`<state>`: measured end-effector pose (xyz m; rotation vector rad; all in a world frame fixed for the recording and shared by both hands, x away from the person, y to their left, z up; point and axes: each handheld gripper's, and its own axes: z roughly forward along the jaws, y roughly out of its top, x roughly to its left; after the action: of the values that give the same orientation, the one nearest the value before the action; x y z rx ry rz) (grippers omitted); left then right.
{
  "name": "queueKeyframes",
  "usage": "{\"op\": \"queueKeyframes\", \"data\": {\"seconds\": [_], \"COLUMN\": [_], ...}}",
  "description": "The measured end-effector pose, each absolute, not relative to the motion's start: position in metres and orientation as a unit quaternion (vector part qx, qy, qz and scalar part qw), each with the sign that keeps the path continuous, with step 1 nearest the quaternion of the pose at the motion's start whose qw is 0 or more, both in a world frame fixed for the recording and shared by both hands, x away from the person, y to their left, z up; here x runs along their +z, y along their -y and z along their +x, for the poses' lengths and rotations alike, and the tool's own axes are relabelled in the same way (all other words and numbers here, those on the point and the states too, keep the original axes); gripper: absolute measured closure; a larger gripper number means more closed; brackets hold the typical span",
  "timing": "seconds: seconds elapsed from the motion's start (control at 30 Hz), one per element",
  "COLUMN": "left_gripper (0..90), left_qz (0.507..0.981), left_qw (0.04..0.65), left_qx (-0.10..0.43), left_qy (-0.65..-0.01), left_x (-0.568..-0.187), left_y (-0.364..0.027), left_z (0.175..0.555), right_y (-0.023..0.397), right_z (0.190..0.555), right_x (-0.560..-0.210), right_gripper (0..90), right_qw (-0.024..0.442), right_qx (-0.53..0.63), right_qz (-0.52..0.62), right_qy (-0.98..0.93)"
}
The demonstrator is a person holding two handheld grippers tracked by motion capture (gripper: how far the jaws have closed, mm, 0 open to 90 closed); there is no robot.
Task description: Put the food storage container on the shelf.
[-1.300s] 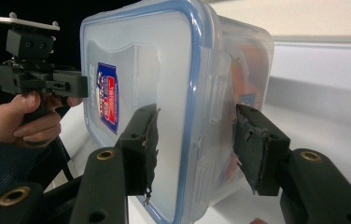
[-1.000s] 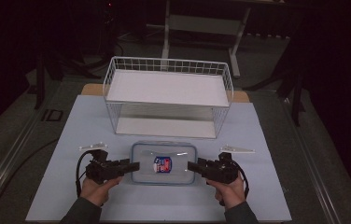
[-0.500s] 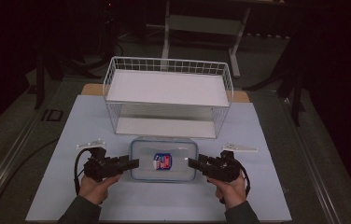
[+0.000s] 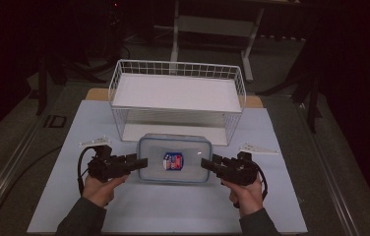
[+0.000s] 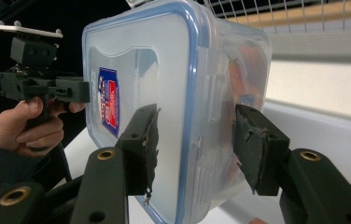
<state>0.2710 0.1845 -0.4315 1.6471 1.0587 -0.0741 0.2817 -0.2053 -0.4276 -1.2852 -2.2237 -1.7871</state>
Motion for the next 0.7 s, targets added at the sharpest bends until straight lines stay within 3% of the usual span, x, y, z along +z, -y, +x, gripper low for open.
{"op": "queueKeyframes", "data": {"seconds": [0.7], "left_gripper": [49.1], "left_qz": [0.683], "left_qw": [0.594], "left_qx": [0.003], "left_qy": [-0.424], "left_x": [-0.382], "left_y": [-0.188], "left_z": [0.293], "right_y": [0.202], "right_z": [0.303], "right_x": [-0.370], "right_gripper": [51.0], "right_qw": [-0.042], "right_qx": [-0.603], "right_qz": [-0.376], "right_qy": [0.702]}}
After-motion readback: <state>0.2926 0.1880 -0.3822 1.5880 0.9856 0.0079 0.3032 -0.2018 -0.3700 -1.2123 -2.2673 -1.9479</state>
